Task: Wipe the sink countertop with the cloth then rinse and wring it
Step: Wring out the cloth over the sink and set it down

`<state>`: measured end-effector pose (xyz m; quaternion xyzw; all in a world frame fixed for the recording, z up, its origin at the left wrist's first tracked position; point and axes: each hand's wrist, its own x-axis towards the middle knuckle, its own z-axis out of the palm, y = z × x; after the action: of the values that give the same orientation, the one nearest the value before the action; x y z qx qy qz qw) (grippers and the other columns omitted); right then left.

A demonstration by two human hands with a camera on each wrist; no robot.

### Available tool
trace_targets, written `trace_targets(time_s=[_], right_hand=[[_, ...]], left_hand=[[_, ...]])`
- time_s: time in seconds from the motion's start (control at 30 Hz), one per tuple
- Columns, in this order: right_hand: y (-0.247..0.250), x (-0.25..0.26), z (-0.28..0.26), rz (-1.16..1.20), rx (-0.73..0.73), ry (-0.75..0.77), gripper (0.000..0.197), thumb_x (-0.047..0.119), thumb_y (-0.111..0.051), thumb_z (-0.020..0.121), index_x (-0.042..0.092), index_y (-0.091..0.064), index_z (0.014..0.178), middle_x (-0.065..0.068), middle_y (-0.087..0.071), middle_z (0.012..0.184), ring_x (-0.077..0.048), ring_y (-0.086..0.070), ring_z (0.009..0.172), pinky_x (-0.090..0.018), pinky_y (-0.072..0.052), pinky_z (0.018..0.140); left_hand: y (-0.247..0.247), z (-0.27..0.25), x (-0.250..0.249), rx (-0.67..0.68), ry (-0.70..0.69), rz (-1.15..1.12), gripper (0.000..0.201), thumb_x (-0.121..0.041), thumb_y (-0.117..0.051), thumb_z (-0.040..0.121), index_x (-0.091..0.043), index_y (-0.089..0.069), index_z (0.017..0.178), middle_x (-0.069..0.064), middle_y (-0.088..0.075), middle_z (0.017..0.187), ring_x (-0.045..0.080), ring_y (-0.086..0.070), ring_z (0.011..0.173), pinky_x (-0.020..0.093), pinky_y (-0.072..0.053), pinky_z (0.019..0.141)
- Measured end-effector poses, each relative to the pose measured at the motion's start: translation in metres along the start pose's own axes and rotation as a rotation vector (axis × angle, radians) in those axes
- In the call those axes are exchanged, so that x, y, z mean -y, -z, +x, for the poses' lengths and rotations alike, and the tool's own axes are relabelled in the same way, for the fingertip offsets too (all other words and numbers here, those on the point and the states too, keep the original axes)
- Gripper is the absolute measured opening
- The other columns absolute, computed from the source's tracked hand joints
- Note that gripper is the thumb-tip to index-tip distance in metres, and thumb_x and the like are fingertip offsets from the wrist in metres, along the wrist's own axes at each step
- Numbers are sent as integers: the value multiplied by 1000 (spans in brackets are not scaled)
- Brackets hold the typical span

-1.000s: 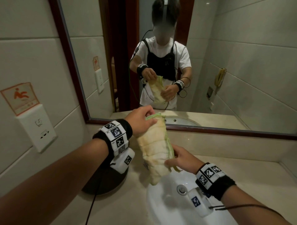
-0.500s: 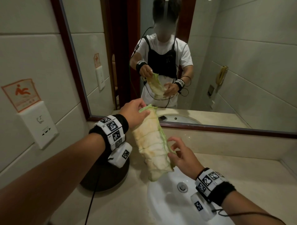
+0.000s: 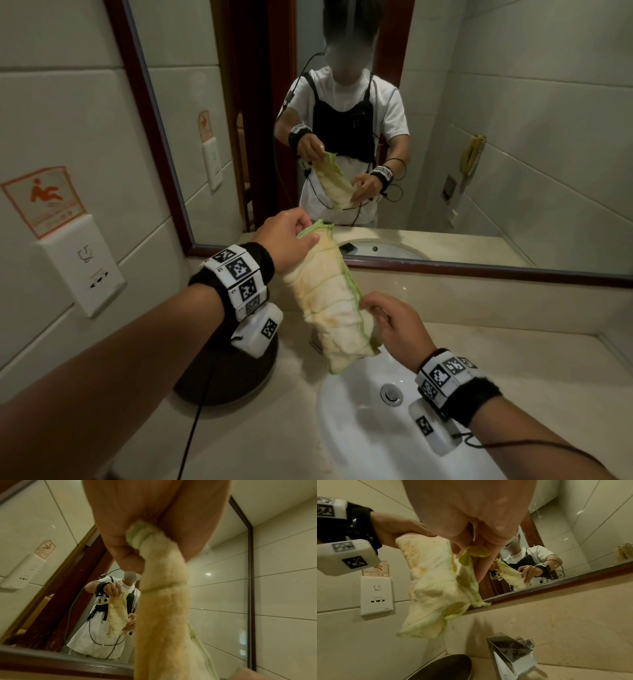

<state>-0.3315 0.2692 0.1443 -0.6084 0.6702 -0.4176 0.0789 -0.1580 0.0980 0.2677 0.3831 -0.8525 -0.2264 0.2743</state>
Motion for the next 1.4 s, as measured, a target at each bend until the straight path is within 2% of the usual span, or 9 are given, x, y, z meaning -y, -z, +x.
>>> trace_targets(time_s=[0.17, 0.3, 0.37, 0.5, 0.6, 0.87, 1.07, 1.23, 1.4], right_hand=[[2, 2, 5, 29, 19, -115, 35, -7, -51, 87, 19, -74, 91, 4, -66, 90, -14, -60, 87, -27, -46, 79], [1, 8, 4, 119, 175, -210, 6, 20, -71, 85, 23, -66, 85, 5, -57, 90, -13, -55, 83, -23, -41, 73], [-1, 7, 3, 60, 212, -182, 18, 30, -80, 77, 25, -63, 79, 7, -54, 85, -8, -51, 74, -22, -39, 67], [-3, 4, 2, -45, 221, -90, 21, 36, -67, 78, 31, -48, 69, 11, -53, 70, -12, -52, 68, -31, -43, 64], [0, 1, -2, 26, 199, -64, 15, 40, -55, 74, 25, -53, 76, 3, -60, 70, -18, -57, 69, -40, -48, 67], [10, -8, -3, 36, 206, -57, 9, 36, -63, 84, 27, -60, 81, 3, -61, 69, -15, -57, 65, -34, -48, 65], [3, 3, -4, 285, 335, -257, 21, 16, -63, 75, 15, -49, 60, 1, -48, 56, -14, -46, 54, -28, -38, 53], [1, 12, -6, 523, 234, -417, 23, 15, -62, 68, 21, -49, 49, -2, -40, 52, -15, -37, 46, -22, -28, 44], [4, 9, -7, 596, 123, -455, 16, 18, -63, 75, 19, -53, 62, -4, -38, 57, -14, -31, 44, -18, -21, 38]], left_hand=[[1, 0, -3, -12, 2, -12, 14, -36, -65, 88, -26, -56, 88, -11, -50, 77, 14, -50, 74, 31, -45, 71], [2, -1, -8, -34, -18, -10, 14, -36, -65, 88, -26, -55, 89, -11, -50, 77, 15, -51, 75, 30, -42, 70], [3, -1, -8, -21, -20, 2, 14, -36, -65, 88, -26, -56, 89, -11, -52, 79, 15, -52, 78, 30, -43, 71], [1, -3, -3, 9, -18, 50, 14, -37, -65, 88, -27, -55, 87, -11, -53, 81, 16, -54, 81, 31, -43, 70], [2, -3, 4, 22, 3, 48, 15, -37, -65, 88, -26, -54, 85, -9, -54, 81, 18, -56, 83, 34, -45, 72], [4, -8, 17, 80, 19, 73, 16, -35, -61, 91, -21, -55, 88, -5, -56, 86, 17, -54, 83, 34, -43, 73], [-2, -13, 20, 74, 32, 26, 16, -34, -60, 91, -21, -53, 87, -8, -51, 79, 15, -50, 76, 30, -37, 66], [0, -14, 19, 56, 49, 3, 16, -34, -57, 93, -20, -50, 88, -7, -51, 80, 15, -50, 77, 32, -39, 67], [2, -17, 19, 84, 69, -33, 17, -33, -53, 96, -17, -50, 92, -3, -54, 83, 18, -52, 80, 35, -42, 73]])
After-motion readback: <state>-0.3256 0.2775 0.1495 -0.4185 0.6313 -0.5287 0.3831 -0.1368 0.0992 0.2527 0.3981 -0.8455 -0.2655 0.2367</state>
